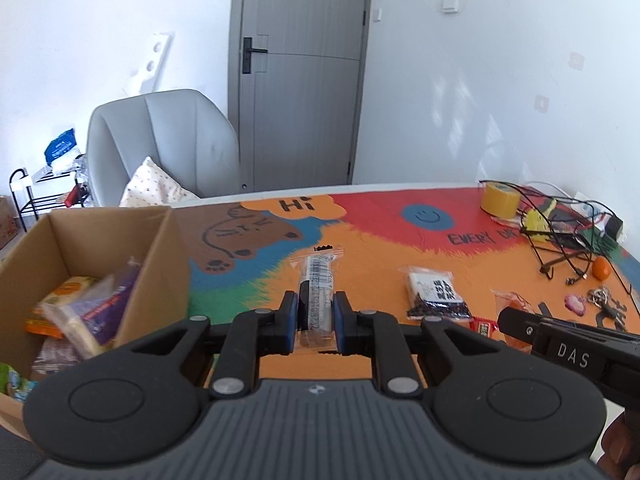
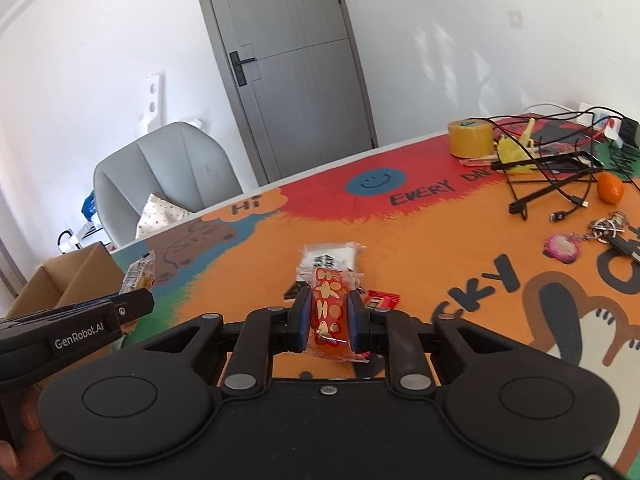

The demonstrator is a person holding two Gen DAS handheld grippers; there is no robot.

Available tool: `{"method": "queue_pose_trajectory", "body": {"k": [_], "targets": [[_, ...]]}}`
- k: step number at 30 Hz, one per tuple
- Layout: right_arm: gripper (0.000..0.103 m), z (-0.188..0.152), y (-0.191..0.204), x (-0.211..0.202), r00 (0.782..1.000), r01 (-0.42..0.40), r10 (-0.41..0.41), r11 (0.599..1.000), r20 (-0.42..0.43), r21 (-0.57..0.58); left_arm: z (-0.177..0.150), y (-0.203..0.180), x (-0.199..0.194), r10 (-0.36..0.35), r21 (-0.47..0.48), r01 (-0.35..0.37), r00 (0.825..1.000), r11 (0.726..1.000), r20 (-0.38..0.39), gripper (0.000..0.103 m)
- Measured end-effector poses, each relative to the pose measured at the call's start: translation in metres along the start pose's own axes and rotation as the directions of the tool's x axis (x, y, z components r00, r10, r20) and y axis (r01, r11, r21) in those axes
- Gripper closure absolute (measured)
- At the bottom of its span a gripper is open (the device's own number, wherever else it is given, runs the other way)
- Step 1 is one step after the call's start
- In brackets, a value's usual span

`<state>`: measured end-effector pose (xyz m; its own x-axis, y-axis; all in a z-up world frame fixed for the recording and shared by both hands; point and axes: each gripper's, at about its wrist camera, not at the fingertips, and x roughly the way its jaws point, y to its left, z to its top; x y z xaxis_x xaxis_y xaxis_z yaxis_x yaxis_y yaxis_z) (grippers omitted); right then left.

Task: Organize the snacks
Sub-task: 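Carry the stick pack and candy packet over the cardboard box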

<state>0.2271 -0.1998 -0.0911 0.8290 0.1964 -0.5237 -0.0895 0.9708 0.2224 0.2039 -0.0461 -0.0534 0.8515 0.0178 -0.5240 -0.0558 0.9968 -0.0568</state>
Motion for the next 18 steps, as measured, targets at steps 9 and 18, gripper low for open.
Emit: {"method": "queue_pose_trajectory", "body": {"k": [9, 18], "targets": [[0.083, 0.012, 0.029, -0.004, 0.998, -0.057, 0.058, 0.998, 0.031, -0.034, 0.016, 0.032, -0.024, 0.062, -0.049, -0.059, 0.996, 0.997, 0.065, 0.085], [0.083, 0.021, 0.066, 0.0, 0.992, -0.119, 0.122, 0.99, 0.041, -0.08, 0.027, 0.072, -0.042, 0.137, -0.1, -0.127, 0.986, 0.987, 0.1, 0.085]]}}
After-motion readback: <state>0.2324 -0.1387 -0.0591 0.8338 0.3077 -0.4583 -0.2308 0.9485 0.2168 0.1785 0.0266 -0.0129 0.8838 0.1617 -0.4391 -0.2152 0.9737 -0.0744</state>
